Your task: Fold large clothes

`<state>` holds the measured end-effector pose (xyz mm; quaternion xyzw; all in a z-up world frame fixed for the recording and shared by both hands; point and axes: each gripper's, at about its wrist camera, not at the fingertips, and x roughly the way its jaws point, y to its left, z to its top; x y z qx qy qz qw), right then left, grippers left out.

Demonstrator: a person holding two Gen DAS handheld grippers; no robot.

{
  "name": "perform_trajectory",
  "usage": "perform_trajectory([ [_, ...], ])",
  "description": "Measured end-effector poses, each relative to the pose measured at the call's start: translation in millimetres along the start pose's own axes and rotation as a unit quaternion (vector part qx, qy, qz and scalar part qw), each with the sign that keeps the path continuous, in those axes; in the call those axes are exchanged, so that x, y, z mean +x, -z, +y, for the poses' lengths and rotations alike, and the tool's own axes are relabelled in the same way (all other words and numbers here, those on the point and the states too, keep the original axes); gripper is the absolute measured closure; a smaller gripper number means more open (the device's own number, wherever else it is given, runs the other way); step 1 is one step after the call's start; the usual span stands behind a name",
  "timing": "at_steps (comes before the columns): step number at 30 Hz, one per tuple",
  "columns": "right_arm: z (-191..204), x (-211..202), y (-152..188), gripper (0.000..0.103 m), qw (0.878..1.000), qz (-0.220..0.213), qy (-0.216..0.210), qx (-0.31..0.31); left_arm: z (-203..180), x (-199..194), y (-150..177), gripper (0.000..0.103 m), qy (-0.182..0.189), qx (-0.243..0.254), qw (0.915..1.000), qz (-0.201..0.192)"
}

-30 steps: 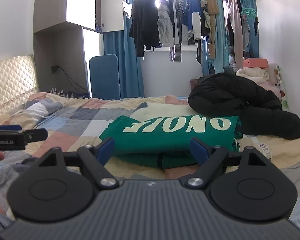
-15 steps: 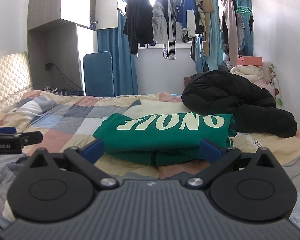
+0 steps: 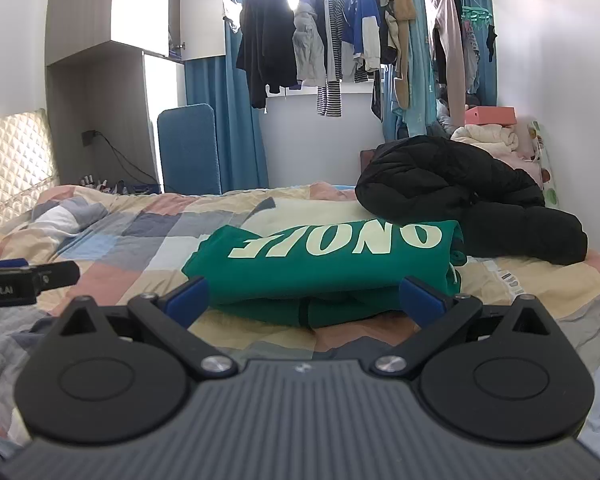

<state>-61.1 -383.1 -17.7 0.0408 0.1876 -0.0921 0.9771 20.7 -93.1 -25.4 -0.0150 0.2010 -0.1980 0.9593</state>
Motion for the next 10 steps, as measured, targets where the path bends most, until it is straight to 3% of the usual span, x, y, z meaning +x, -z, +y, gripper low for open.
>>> perform_trajectory([
  [10,2.1,-2.9,1.4,0.000,1.000,0.005,-0.007,0.014,1.3,-4.7,-0.8,0.000,0.001,-0.004,1.0000,-0.005],
])
